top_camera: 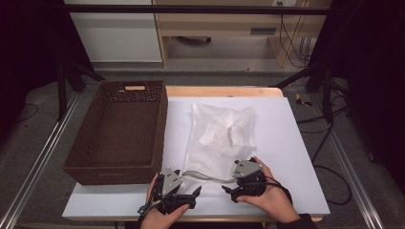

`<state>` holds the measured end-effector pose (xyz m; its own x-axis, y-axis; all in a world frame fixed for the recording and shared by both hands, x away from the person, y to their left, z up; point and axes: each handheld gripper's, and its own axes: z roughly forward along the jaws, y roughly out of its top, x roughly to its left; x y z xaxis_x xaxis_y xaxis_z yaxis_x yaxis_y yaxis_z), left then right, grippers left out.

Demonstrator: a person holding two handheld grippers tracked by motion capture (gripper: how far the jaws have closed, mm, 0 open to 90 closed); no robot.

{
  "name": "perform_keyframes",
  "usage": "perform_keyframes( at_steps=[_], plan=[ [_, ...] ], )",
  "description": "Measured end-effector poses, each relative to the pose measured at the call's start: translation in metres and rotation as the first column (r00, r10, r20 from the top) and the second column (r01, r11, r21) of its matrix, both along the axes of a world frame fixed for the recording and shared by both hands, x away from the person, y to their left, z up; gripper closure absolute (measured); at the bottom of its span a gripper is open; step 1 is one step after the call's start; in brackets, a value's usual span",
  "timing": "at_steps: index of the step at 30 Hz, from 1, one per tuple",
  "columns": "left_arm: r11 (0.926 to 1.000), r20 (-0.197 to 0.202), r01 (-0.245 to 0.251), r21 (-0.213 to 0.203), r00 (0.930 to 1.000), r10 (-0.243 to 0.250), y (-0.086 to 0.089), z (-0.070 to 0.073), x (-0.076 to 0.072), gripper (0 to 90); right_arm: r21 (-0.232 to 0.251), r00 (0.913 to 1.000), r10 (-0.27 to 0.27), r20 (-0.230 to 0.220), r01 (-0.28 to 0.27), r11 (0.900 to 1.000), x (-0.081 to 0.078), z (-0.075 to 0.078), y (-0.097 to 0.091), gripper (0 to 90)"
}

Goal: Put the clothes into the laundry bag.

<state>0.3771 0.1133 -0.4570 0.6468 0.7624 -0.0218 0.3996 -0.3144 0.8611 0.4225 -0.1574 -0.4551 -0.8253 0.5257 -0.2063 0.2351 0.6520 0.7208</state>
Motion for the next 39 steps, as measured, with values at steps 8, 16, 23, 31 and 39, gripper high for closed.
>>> perform_keyframes(
  at_steps=[8, 16, 23, 31, 39],
  plan=[
    [0.9999, 0.007, 0.001, -0.014, 1.0, -0.001, 0.001, 0.001, 0.001, 9.5, 0.04, 0.9998, -0.003, 0.019, 0.002, 0.9992, 0.001, 0.006, -0.008, 6.9],
    [0.9999, 0.007, 0.006, -0.015, 1.0, -0.006, 0.0, -0.001, 0.003, 9.4, 0.112, 0.9984, -0.048, 0.032, 0.044, 0.9928, 0.006, 0.013, -0.023, 7.8],
    [0.9998, 0.013, 0.006, -0.02, 0.9999, -0.005, 0.0, 0.0, 0.004, 9.4, 0.195, 0.9718, -0.229, 0.057, 0.214, 0.9572, 0.015, 0.019, -0.045, 8.8],
    [0.999, 0.027, 0.008, -0.045, 0.9996, -0.006, 0.004, 0.004, 0.003, 9.4, 0.259, 0.9223, -0.385, 0.033, 0.364, 0.8945, 0.022, 0.02, -0.069, 8.5],
    [0.9958, 0.062, 0.004, -0.092, 0.9981, 0.002, 0.012, 0.016, 0.0, 9.3, 0.271, 0.9101, -0.414, 0.026, 0.392, 0.8792, 0.024, 0.02, -0.077, 6.8]
  ],
)
